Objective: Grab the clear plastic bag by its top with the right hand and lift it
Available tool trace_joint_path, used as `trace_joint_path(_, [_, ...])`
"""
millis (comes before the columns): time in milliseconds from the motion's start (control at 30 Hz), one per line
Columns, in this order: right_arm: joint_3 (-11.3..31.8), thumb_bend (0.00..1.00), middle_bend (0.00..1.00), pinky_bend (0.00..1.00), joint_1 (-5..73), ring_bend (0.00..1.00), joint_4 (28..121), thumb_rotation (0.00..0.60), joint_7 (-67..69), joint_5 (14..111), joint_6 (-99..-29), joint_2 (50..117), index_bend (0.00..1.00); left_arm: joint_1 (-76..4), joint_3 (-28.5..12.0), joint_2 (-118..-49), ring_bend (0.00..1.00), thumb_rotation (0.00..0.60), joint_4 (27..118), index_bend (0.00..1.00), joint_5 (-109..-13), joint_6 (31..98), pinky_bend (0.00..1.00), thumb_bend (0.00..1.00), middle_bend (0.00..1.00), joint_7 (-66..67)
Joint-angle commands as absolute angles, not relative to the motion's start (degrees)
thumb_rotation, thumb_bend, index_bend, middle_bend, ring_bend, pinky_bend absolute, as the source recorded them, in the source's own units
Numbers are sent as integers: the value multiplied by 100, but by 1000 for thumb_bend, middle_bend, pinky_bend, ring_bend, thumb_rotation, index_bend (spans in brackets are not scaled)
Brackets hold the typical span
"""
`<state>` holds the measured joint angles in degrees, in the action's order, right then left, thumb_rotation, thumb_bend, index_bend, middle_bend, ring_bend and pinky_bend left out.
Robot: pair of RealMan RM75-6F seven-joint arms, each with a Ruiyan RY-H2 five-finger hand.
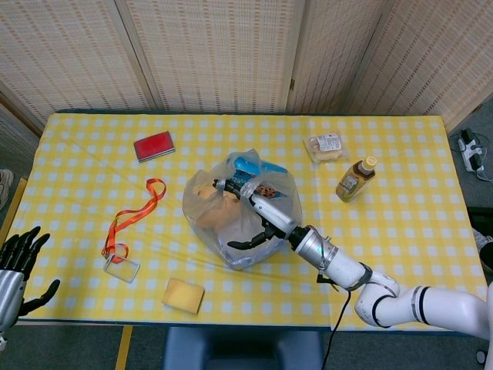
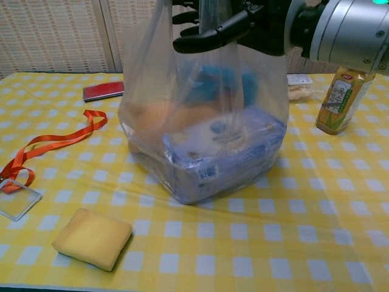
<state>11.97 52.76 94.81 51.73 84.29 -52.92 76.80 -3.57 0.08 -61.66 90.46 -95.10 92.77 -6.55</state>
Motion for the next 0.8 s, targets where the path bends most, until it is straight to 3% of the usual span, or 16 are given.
trace_joint_path(33, [1279, 260, 0, 0, 5361, 0, 9469, 600, 5095, 8338, -5180, 7749, 0, -343, 14, -6152, 0, 600, 9041, 0, -9541, 9317, 0, 348, 0, -692])
trace_joint_path(800, [1775, 259, 0, 0, 5844, 1, 9309, 600, 4701, 7788, -4556, 8241, 0, -300, 45, -6100, 0, 600, 9010, 0, -9626, 9407, 0, 347, 0, -839])
